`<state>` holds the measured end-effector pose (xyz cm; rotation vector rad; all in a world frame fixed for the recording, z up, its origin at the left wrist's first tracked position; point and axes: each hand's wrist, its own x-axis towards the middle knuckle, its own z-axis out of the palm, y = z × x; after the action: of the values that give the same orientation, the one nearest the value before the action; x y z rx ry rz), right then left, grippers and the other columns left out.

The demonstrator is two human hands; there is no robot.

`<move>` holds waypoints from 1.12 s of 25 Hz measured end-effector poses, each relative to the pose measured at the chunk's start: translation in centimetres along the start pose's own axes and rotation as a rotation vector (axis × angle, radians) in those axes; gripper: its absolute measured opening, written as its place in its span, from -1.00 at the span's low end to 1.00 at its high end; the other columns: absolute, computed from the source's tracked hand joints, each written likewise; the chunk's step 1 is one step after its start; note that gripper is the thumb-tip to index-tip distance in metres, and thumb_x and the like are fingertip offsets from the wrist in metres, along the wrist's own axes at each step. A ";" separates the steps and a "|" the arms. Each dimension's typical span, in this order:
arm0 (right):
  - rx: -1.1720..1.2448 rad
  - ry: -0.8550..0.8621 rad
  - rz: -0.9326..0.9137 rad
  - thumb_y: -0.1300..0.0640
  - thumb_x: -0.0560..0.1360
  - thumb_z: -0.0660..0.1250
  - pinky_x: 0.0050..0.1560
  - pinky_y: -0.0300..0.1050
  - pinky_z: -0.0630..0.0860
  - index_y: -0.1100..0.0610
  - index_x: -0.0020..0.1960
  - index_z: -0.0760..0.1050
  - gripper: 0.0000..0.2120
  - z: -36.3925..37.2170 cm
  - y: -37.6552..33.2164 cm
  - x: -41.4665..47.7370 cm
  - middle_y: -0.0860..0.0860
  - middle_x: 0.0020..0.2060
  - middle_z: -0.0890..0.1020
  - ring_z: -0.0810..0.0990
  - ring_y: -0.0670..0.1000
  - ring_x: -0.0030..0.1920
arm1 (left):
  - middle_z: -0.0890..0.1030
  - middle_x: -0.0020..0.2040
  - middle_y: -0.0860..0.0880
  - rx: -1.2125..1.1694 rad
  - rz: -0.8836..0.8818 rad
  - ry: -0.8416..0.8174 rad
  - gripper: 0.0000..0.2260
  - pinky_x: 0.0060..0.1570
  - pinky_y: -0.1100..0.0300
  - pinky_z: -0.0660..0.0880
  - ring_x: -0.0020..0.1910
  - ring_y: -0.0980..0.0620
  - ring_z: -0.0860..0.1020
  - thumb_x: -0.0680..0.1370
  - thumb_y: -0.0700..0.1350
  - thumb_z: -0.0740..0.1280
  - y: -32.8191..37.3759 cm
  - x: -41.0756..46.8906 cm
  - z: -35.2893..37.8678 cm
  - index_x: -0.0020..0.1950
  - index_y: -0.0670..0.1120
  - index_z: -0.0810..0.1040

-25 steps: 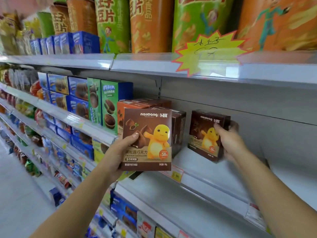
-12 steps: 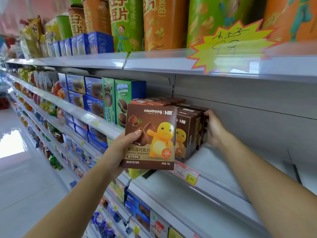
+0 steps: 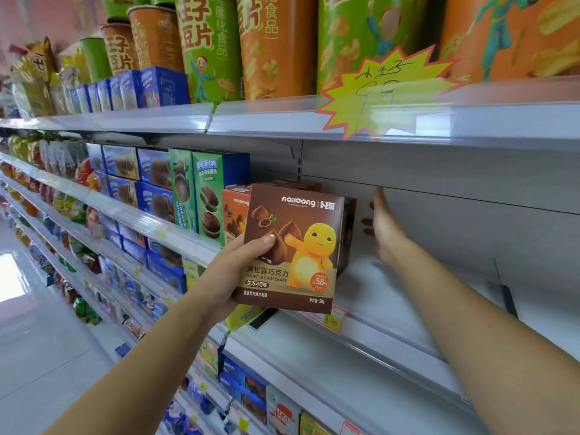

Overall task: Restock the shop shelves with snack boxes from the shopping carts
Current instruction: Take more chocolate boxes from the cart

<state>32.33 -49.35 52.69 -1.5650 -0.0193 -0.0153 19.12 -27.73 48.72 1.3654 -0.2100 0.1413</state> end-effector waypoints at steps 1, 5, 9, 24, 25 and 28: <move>0.003 0.064 -0.062 -0.43 0.53 -0.11 0.42 0.19 0.22 -0.02 0.51 0.24 -0.28 -0.9 -0.5 -0.9 0.11 0.39 0.44 0.42 0.13 0.36 | 0.66 -0.16 -0.14 -0.006 -0.004 0.001 -0.82 -0.32 0.15 0.59 -0.24 -0.09 0.67 0.44 -0.01 0.43 0.1 0.1 1.0 -0.12 -0.11 0.60; -0.054 -0.161 -0.160 -0.36 0.54 0.02 -0.11 -0.03 0.59 0.00 0.10 0.55 -0.47 -5.2 -1.2 -5.9 0.07 -0.09 0.68 0.64 0.04 -0.14 | 0.71 -0.01 -0.17 0.046 -0.028 -0.028 -0.72 -0.07 0.00 0.62 -0.07 -0.16 0.69 0.45 0.00 0.45 -0.1 1.1 5.8 0.10 -0.10 0.61; -0.294 -0.195 -0.209 0.01 0.54 0.30 -0.45 -0.23 0.49 0.06 -0.07 0.56 -0.86 -10.0 -2.5 -8.9 -0.03 -0.30 0.66 0.61 -0.05 -0.35 | 0.70 0.04 -0.16 0.094 -0.071 -0.086 -0.74 -0.03 0.03 0.62 -0.06 -0.10 0.69 0.54 0.00 0.40 -0.6 2.6 10.3 0.16 -0.11 0.58; -0.086 -0.266 0.186 -0.07 0.54 0.32 0.12 0.45 0.45 0.12 0.27 0.45 -0.61 -6.7 -0.5 3.9 0.25 0.24 0.52 0.52 0.27 0.17 | 0.30 0.51 0.13 0.420 -0.182 -0.164 -0.48 0.48 0.04 0.25 0.48 0.05 0.28 0.60 0.23 0.21 -4.1 5.2 9.6 0.54 0.17 0.24; -0.044 -0.306 0.205 -0.23 0.50 0.30 0.11 0.50 0.42 0.08 0.28 0.46 -0.50 -6.4 -0.4 4.6 0.24 0.24 0.51 0.49 0.29 0.21 | 0.31 0.52 0.13 0.420 -0.185 -0.170 -0.47 0.49 -0.02 0.24 0.49 0.04 0.28 0.58 0.26 0.22 -4.3 5.4 9.4 0.53 0.20 0.25; 0.021 -0.364 0.266 -0.53 0.40 0.06 0.13 0.64 0.26 -0.04 0.30 0.47 -0.27 -5.1 -0.3 6.7 0.18 0.23 0.53 0.44 0.32 0.28 | 0.31 0.52 0.14 0.420 -0.196 -0.178 -0.46 0.49 -0.06 0.24 0.49 0.03 0.28 0.56 0.30 0.21 -4.6 5.8 9.0 0.52 0.23 0.25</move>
<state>38.99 -54.44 53.11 -1.5207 -0.0964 0.4775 25.15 -37.60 47.41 1.8099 -0.2000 -0.1081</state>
